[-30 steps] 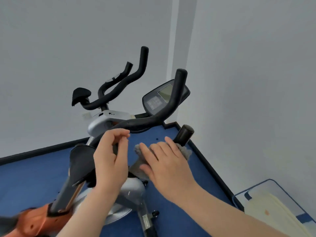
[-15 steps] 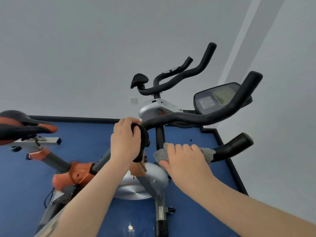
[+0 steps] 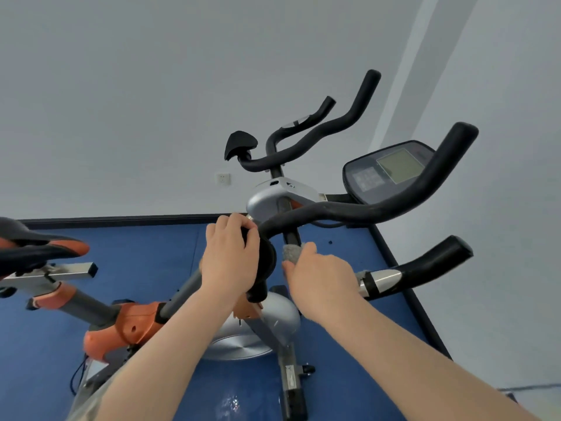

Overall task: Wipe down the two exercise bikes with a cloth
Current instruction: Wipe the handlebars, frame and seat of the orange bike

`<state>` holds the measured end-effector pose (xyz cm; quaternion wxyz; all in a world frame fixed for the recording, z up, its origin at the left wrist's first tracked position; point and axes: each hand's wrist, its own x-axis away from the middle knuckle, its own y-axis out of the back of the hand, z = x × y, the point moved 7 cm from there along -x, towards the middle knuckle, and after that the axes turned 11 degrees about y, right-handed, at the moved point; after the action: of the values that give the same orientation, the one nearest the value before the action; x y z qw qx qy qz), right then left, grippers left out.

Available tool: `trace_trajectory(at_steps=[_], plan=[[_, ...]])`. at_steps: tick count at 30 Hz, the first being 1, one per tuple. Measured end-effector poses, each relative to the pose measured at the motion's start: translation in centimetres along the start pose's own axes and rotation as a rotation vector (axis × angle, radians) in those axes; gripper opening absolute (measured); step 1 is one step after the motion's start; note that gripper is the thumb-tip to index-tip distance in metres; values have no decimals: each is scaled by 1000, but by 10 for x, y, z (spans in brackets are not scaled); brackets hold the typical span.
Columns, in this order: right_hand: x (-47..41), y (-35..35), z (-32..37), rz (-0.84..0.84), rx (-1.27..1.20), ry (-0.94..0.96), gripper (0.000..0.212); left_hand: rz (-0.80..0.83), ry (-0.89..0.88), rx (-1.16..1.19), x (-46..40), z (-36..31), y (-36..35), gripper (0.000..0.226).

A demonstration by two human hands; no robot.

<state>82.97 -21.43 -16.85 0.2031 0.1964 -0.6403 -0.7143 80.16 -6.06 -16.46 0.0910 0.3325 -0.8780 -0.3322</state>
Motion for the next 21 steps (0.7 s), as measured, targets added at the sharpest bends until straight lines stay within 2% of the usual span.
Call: trace_trajectory(at_steps=[3, 8, 12, 17, 19, 21], plan=[[13, -3, -2, -62, 126, 43, 45, 22, -76, 1, -4, -2, 1, 10], [-34, -2, -6, 139, -65, -84, 33, 84, -149, 93, -7, 1, -7, 12], [-16, -6, -9, 60, -25, -120, 33, 125, -135, 187, -6, 5, -9, 21], [-34, -6, -19, 171, -220, -232, 39, 250, -65, 414, -8, 14, -14, 21], [-35, -7, -16, 91, -228, -288, 41, 275, -79, 460, -9, 13, -15, 22], [-11, -2, 2, -60, -9, -270, 46, 285, -100, 469, -10, 13, -15, 24]])
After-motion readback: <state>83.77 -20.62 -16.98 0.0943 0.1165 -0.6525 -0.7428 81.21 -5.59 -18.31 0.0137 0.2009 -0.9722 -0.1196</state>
